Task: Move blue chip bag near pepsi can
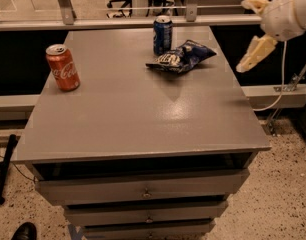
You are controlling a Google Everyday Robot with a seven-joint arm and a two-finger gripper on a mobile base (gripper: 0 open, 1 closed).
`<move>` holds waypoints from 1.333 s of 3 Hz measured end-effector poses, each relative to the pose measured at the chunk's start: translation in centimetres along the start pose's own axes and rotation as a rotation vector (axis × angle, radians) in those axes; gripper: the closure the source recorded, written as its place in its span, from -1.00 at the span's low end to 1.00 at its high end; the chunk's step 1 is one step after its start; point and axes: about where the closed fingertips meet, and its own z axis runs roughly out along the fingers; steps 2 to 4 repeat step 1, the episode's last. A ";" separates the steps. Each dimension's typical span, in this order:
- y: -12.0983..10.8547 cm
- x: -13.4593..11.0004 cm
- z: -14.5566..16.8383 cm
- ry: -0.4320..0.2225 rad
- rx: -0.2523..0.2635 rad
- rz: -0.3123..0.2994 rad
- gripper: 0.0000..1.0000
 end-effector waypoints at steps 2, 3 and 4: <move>0.2 0.3 0.0 -0.002 -0.001 0.012 -1.00; 0.2 0.3 0.0 -0.002 -0.001 0.012 -1.00; 0.2 0.3 0.0 -0.002 -0.001 0.012 -1.00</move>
Offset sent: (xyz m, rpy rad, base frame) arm 0.0000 0.0000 0.0000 0.0000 0.0000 0.0000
